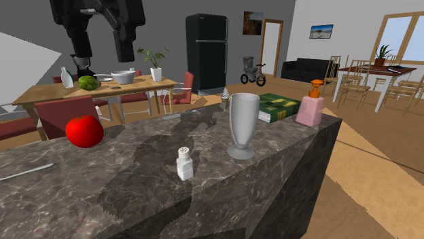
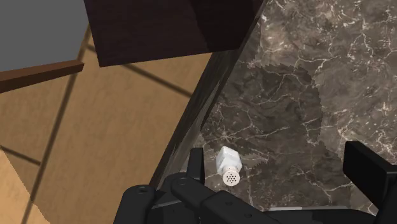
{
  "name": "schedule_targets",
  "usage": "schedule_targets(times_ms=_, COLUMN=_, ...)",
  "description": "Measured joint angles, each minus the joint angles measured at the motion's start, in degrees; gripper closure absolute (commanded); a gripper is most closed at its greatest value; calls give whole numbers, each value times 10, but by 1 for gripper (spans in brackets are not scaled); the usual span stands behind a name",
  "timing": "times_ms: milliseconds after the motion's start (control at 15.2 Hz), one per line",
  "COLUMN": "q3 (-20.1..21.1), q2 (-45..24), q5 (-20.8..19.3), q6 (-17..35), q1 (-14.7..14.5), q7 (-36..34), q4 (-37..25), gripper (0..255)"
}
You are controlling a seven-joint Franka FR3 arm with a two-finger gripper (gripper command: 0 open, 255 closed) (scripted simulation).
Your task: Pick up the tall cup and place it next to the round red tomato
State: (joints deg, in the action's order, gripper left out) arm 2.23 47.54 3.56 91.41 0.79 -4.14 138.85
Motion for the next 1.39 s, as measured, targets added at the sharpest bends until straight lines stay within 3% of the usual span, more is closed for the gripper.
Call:
schedule_targets(times_ms=198, q3=-3, q2=-24, q5=-4, q6=19, q1=2, q7=6, q4=-5, gripper=0)
schedule_targets(times_ms=858, q3=-22, q2=-230, q5=-25, q6=150, q1=16, q7=38, q4=-85, gripper=0)
schedule_targets(times_ms=1386, q3=-35, q2=-404, q5=-34, q6=206, q1=25, q7=62, q4=-208, gripper=0)
